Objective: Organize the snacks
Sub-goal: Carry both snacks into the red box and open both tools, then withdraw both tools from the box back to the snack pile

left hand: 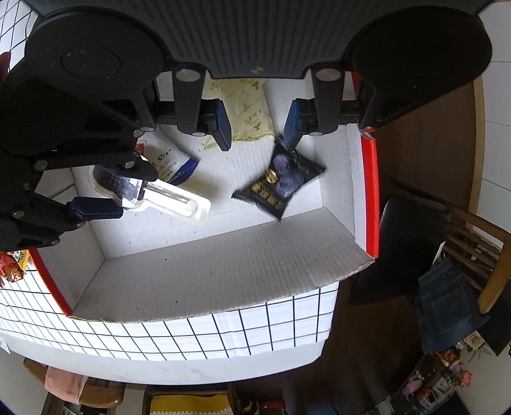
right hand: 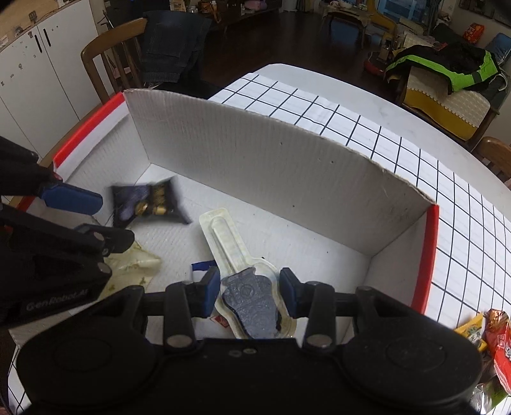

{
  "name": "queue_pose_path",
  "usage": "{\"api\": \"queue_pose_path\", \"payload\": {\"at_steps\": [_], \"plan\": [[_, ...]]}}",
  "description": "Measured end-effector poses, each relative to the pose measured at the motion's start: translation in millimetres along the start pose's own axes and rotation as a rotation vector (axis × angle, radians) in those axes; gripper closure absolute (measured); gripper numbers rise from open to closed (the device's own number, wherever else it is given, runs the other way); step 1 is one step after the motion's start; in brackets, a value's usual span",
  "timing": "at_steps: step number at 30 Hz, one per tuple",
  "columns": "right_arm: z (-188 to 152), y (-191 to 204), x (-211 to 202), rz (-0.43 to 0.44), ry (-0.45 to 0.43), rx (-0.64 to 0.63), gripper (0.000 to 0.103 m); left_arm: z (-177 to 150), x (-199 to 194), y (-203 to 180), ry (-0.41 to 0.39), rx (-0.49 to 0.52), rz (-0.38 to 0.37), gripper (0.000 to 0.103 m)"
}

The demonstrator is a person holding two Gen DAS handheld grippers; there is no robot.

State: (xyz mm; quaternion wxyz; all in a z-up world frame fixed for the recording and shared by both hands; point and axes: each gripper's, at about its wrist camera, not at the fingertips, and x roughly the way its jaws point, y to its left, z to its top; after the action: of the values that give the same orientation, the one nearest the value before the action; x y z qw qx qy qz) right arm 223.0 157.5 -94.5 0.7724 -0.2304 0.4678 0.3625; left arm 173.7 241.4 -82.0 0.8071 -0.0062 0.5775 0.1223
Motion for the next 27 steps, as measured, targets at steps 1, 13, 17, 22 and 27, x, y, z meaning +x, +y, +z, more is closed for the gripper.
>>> {"api": "queue_pose_path", "payload": {"at_steps": [1,13,17,22,27], "plan": [[0.0,0.0,-0.7,0.002,-0.002,0.003,0.063,-0.8,-0.9,0.6,-0.004,-0.003,-0.007,0.068],[-10.0,-1.0,-37.9,0.076,-0.057,0.069,0.062,-15.0,-28.0,4.8,-0.101,-0.028,-0.051,0.067],[-15.6,0.9,-58.6,0.094,-0.098,0.082,0.061,-23.0,-43.0,3.8,-0.145,-0.029,-0.068,0.066],[-25.1,0.7,-85.1,0.107,-0.145,0.1,0.059,-32.0,-64.4,3.2,-0.203,-0.035,-0.084,0.062],[-38.0,-2.1,-111.0,0.106,-0.198,0.13,0.052,-41.6,-86.1,-1.9,-0.273,-0.026,-0.085,0.055]]}}
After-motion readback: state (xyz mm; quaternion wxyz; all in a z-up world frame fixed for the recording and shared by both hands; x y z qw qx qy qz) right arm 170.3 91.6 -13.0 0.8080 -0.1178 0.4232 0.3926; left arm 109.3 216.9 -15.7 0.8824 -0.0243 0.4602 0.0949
